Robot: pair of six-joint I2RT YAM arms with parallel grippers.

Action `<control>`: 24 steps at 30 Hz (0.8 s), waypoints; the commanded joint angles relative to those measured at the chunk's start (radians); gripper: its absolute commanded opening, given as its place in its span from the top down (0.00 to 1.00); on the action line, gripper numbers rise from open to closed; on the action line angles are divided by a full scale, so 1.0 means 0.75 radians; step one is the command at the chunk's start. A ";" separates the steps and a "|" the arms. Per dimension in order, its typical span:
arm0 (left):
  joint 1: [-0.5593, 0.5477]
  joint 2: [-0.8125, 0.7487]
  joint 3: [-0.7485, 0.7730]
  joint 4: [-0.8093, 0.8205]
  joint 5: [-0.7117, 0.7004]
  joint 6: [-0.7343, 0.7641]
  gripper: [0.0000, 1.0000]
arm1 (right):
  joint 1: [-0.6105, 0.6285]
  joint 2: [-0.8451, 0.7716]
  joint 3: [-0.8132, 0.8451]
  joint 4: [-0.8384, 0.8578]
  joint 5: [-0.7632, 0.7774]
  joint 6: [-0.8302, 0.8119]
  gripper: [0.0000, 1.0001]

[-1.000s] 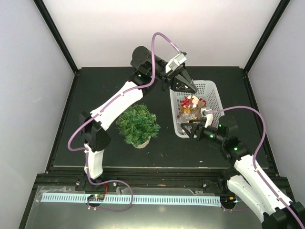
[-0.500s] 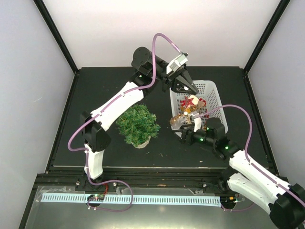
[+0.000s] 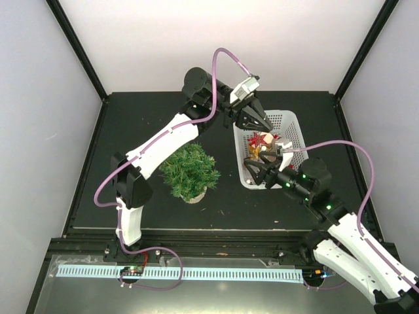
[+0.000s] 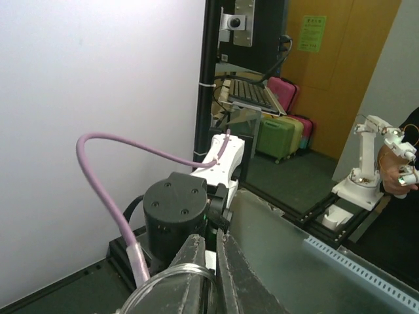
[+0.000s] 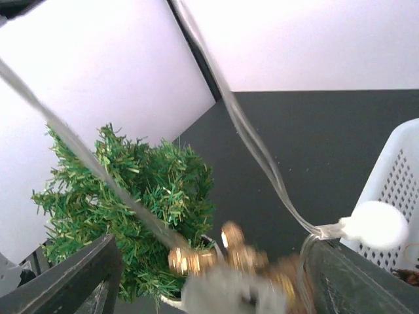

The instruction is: Decorate the small christmas tree

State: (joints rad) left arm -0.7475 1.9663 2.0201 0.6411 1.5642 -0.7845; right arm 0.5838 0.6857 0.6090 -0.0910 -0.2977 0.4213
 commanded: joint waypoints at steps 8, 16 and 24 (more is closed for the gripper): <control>-0.008 0.034 0.002 0.067 0.255 -0.033 0.91 | 0.009 0.028 0.118 -0.173 0.160 -0.102 0.34; -0.004 0.025 0.008 0.070 0.258 -0.034 0.91 | 0.009 -0.012 0.064 -0.148 0.202 -0.054 0.53; 0.061 0.027 0.011 0.078 0.260 -0.040 0.91 | 0.007 -0.088 0.031 -0.156 0.280 -0.029 0.50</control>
State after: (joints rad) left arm -0.7338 1.9835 2.0171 0.6617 1.5650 -0.8051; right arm 0.5838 0.6521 0.6498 -0.2134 -0.1474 0.3878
